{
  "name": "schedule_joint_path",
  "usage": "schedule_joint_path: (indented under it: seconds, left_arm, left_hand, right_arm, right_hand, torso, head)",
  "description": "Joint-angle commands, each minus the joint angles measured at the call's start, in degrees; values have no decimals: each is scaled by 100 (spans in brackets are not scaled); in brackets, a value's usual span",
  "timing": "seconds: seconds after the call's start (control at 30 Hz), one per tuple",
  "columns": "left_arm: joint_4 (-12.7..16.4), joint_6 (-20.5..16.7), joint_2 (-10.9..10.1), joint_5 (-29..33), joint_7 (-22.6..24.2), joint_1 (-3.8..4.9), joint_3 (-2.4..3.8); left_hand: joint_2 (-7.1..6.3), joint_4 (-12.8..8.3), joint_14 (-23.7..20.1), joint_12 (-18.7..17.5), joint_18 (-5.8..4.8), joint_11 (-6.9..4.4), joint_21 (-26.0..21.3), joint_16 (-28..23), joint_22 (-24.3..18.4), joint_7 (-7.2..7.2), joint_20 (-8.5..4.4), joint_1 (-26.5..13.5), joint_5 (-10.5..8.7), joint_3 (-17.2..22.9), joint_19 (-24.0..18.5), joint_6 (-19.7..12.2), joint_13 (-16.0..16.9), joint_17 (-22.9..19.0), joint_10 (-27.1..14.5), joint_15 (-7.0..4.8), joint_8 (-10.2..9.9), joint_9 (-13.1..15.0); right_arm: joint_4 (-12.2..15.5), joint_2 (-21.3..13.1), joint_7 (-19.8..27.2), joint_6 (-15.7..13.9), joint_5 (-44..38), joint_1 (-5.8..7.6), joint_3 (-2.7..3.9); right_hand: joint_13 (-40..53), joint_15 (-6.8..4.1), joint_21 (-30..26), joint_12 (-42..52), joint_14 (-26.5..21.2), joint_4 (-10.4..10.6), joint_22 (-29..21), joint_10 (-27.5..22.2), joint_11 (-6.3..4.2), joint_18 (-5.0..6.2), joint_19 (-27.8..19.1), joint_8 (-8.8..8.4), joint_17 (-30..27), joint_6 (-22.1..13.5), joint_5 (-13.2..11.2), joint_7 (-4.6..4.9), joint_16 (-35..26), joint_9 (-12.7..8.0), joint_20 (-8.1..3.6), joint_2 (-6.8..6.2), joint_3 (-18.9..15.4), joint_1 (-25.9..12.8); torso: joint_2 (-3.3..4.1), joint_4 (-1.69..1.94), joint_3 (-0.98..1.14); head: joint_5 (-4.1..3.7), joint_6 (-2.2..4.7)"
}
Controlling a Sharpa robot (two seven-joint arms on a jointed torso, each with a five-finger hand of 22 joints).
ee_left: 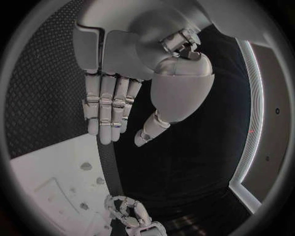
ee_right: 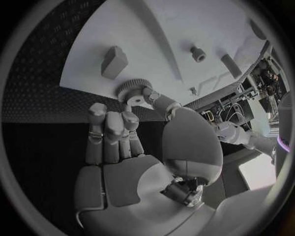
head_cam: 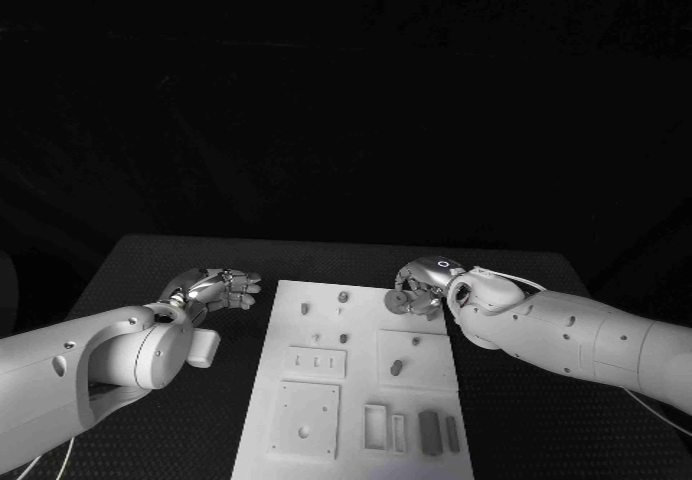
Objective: Assemble the parts on the task board
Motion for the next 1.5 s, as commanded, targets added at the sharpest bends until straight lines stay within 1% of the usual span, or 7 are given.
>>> schedule_joint_path:
  seconds: [0.03,0.3,0.53,0.83,1.27,1.4,1.5]
  left_arm:
    - [7,81,10,-15,53,6,4]
    - [14,78,6,-15,57,6,4]
    - [29,69,-9,-15,58,7,5]
    - [37,62,-20,-15,63,7,5]
    - [40,54,-23,-15,65,8,6]
    - [29,54,-20,-15,64,8,6]
    - [18,53,-4,-16,65,9,7]
  left_hand:
    - [-3,-11,-34,-18,-4,16,31,21,102,-11,-18,-24,23,26,-38,-27,9,-10,-35,9,-13,8]
    - [-3,0,-35,-24,-6,16,32,23,102,-12,-17,-41,16,19,-39,-26,14,-12,-34,10,-16,13]
    - [-3,-1,-35,-25,-5,15,32,24,101,-12,-17,-41,15,19,-39,-27,16,-13,-34,10,-17,14]
    - [-3,-2,-36,-28,-4,15,32,25,101,-13,-18,-39,16,20,-40,-27,18,-14,-34,10,-19,16]
    - [-7,1,-37,-33,-5,15,33,26,101,-14,-17,-49,9,14,-41,-27,23,-17,-32,10,-22,20]
    - [-7,2,-37,-34,-5,15,33,27,100,-14,-17,-50,8,13,-41,-27,24,-18,-32,10,-22,21]
    - [-9,2,-37,-35,-5,15,33,27,100,-13,-17,-53,5,11,-42,-27,25,-18,-32,10,-23,22]
  right_arm:
    - [24,-16,-170,-52,-121,-36,-20]
    - [199,-97,-281,-227,-276,-32,-18]
    - [488,-190,-384,-319,-478,33,-9]
    - [856,-203,-647,-529,-812,74,6]
    - [1138,101,-920,-635,-1272,76,6]
    - [1136,226,-983,-640,-1334,87,6]
    - [1119,340,-1006,-638,-1380,89,6]
  right_hand:
    - [-9,-53,23,35,9,46,23,0,-68,240,46,30,-3,769,1,-14,41,11,-8,-4,-1,-56]
    - [-21,-67,38,41,54,82,18,34,-85,240,72,39,19,805,1,-31,69,30,-12,-31,17,-73]
    - [-31,-74,45,40,81,116,13,55,-94,240,90,39,26,819,4,-39,80,40,-17,-58,35,-86]
    - [-57,-86,68,27,123,177,5,95,-108,240,134,31,10,845,-10,-52,79,62,-39,-153,99,-63]
    - [-75,-96,85,12,142,255,-3,119,-115,240,160,21,-19,853,-24,-58,62,83,-56,-246,177,-37]
    - [-79,-96,86,8,145,273,-4,123,-116,240,162,19,-23,854,-27,-59,59,87,-58,-261,194,-38]
    - [-81,-97,88,6,149,284,-5,125,-117,240,164,18,-23,854,-28,-59,60,90,-59,-267,200,-42]
  torso:
    - [-1,0,0]
    - [-3,-3,-6]
    - [-3,-4,-7]
    - [-5,0,-9]
    - [2,5,-6]
    - [2,13,-11]
    - [0,5,-7]
  head:
    - [-2,1]
    - [0,10]
    - [4,30]
    - [18,53]
    - [68,60]
    - [52,74]
    - [78,92]
